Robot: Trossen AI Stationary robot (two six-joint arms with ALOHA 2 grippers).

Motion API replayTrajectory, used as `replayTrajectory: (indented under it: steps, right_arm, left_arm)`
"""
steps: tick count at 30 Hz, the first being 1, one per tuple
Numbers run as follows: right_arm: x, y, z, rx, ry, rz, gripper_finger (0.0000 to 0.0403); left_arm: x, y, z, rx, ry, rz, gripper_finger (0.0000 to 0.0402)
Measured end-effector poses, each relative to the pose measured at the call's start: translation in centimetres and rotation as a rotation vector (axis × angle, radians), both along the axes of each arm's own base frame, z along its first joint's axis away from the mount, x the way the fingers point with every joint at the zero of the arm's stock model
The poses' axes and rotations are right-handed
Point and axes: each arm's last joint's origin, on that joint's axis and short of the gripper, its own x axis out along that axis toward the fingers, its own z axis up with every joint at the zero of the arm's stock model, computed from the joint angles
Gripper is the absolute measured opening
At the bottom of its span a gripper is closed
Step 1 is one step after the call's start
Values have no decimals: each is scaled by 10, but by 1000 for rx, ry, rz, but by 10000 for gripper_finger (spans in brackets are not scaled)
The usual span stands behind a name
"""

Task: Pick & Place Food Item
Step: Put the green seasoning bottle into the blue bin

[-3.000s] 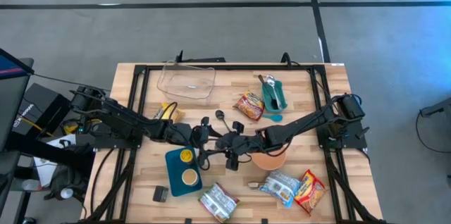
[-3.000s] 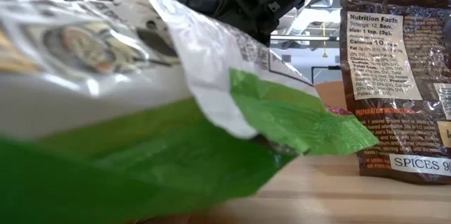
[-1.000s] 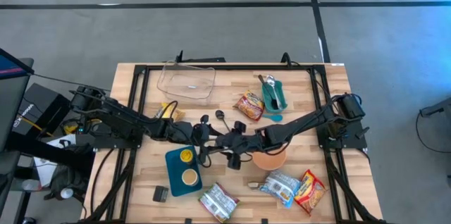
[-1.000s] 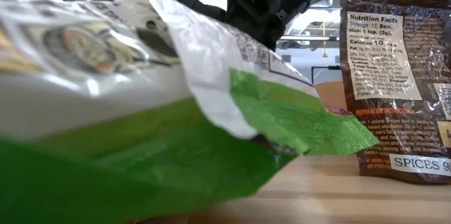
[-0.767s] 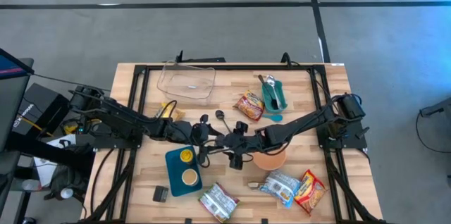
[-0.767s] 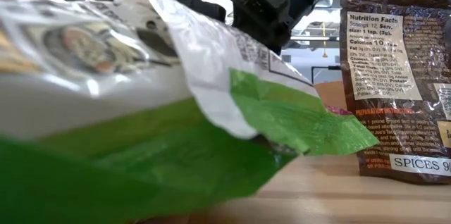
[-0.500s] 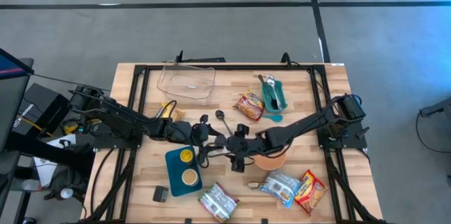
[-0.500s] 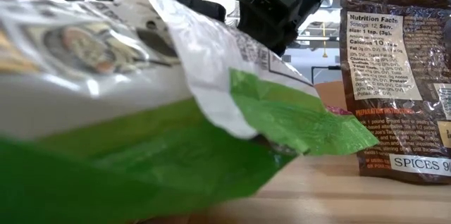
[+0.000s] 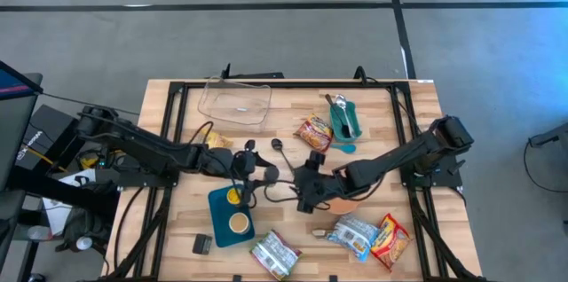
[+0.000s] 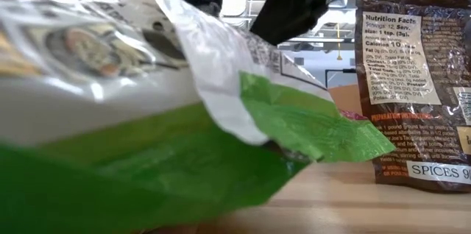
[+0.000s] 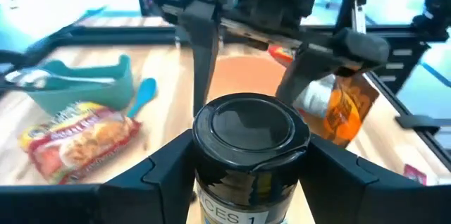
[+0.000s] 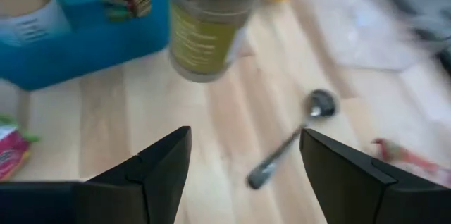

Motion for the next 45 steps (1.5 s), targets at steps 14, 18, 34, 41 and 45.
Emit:
replayTrajectory:
  steps: [14,18,34,41,45]
  right_arm:
    - [-6,1,7,-64,-29,-56,260]
    - [-6,1,7,-60,-31,-60,260]
    - [-6,1,8,-50,-38,-68,260]
    - [-6,1,8,-50,-39,-69,260]
    - [-5,-2,8,-47,-40,-79,260]
  left_arm:
    - [-49,-23,36,43,-47,39,203]
    - [-67,-27,41,24,-25,74,207]
    - [-118,-45,47,-30,46,-53,204]
    - [-129,-50,38,-60,140,-64,206]
    - [-134,-49,31,-101,207,-19,203]
